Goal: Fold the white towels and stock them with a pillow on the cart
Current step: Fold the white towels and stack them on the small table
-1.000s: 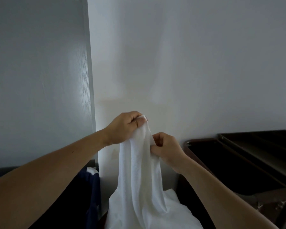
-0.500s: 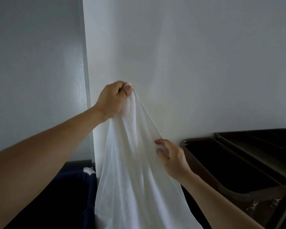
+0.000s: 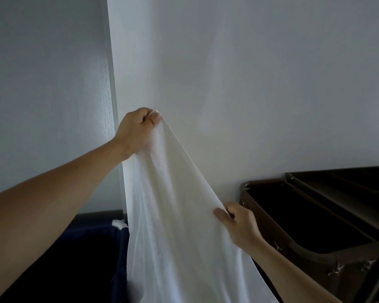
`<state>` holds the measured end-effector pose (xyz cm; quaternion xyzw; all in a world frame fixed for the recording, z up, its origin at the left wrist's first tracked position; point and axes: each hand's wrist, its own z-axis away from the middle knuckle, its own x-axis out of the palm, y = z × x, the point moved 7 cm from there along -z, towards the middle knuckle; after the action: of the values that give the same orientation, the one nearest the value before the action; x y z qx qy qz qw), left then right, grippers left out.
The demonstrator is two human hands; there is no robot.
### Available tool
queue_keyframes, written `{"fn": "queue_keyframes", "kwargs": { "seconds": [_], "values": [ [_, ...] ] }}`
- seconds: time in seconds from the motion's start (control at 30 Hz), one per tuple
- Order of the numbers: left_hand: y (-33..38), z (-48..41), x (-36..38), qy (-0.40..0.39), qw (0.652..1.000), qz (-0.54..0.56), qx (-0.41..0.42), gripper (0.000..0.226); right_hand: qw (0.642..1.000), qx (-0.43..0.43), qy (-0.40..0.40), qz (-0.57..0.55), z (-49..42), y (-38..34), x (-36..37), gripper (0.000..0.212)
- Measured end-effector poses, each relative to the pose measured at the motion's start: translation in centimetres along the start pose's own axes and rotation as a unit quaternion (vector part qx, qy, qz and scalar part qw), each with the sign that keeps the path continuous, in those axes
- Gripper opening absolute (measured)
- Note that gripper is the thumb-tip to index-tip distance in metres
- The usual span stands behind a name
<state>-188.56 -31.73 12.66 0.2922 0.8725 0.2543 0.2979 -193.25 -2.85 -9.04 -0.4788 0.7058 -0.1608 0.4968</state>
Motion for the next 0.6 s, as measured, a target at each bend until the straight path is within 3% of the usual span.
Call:
{"fn": "queue_keyframes", "kwargs": {
  "seconds": [0.13,0.27,0.47,0.6],
  "values": [
    [-2.4,-0.4,-0.2,0.01,1.0,0.01,-0.026,0.041,0.986,0.115,-0.116,-0.04,0.6,2.7,0.2,0.043],
    [-3.3,-0.9,-0.5,0.003,0.999,0.001,-0.038,0.042,0.974,0.157,-0.16,-0.039,2.0,4.2,-0.5,0.032],
    [-5.7,-0.2,-0.8,-0.008,0.998,-0.026,-0.061,0.038,0.974,0.169,-0.095,-0.113,1.1,4.4,-4.6,0.01],
    [-7.6,0.6,-0.9,-0.021,0.996,-0.015,-0.083,0.029,0.976,0.154,-0.046,-0.15,0.1,3.8,-7.1,0.011]
  ]
}}
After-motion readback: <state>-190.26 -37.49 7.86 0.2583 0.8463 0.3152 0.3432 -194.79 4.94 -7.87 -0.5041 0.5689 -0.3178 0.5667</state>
